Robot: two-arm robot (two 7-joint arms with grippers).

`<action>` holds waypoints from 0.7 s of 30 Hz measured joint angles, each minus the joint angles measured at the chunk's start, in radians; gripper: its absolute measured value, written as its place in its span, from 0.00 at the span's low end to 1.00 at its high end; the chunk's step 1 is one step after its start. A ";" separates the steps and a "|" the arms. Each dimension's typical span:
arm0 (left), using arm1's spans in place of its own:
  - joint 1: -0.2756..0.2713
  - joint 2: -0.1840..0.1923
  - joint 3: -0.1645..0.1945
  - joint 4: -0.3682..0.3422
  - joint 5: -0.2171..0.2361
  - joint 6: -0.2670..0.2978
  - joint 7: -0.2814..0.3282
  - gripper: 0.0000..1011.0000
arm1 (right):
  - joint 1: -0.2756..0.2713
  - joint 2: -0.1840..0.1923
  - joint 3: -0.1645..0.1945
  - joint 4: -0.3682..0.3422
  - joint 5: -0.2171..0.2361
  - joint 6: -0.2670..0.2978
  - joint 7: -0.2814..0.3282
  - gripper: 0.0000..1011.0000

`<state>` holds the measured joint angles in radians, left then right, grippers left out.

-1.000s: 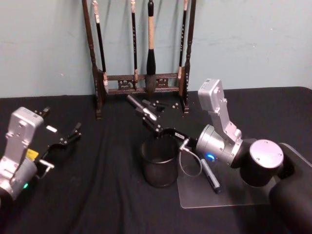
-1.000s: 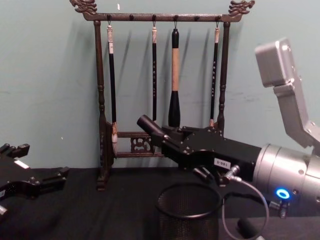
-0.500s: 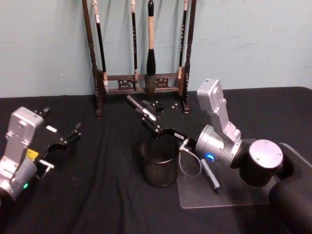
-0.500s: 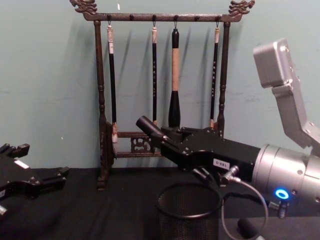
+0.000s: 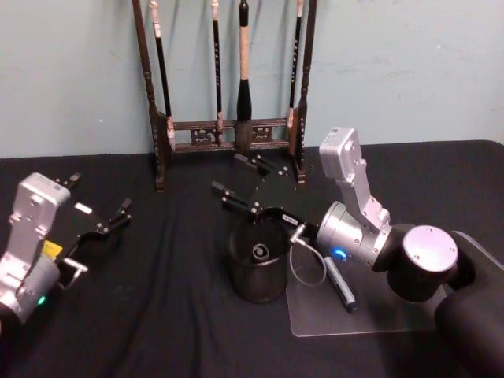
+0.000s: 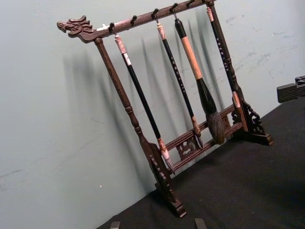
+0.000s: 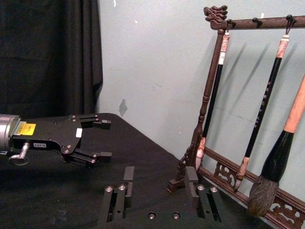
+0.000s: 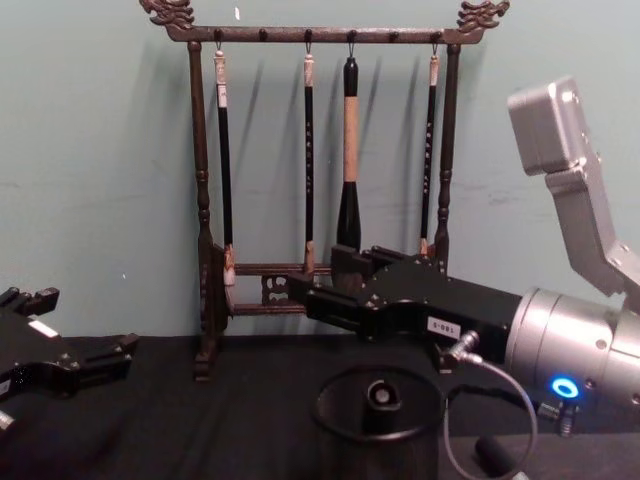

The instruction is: Pick up the water-based marker from the table and place it into the pen holder.

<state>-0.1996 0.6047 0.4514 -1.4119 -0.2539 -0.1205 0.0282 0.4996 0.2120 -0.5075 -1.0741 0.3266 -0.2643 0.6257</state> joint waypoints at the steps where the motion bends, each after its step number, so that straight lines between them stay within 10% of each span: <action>1: 0.000 0.000 0.000 0.000 0.000 0.000 0.000 1.00 | 0.000 0.000 0.000 0.000 0.000 0.000 0.000 0.70; 10: 0.000 0.000 0.000 0.000 0.000 0.000 0.000 1.00 | 0.000 0.000 0.000 -0.001 0.001 0.000 0.000 0.96; 21: 0.000 0.000 0.000 0.000 0.000 0.000 0.000 1.00 | -0.002 0.002 0.000 -0.006 0.001 0.000 -0.002 0.99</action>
<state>-0.1995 0.6047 0.4514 -1.4120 -0.2539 -0.1205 0.0283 0.4972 0.2142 -0.5074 -1.0804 0.3277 -0.2640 0.6234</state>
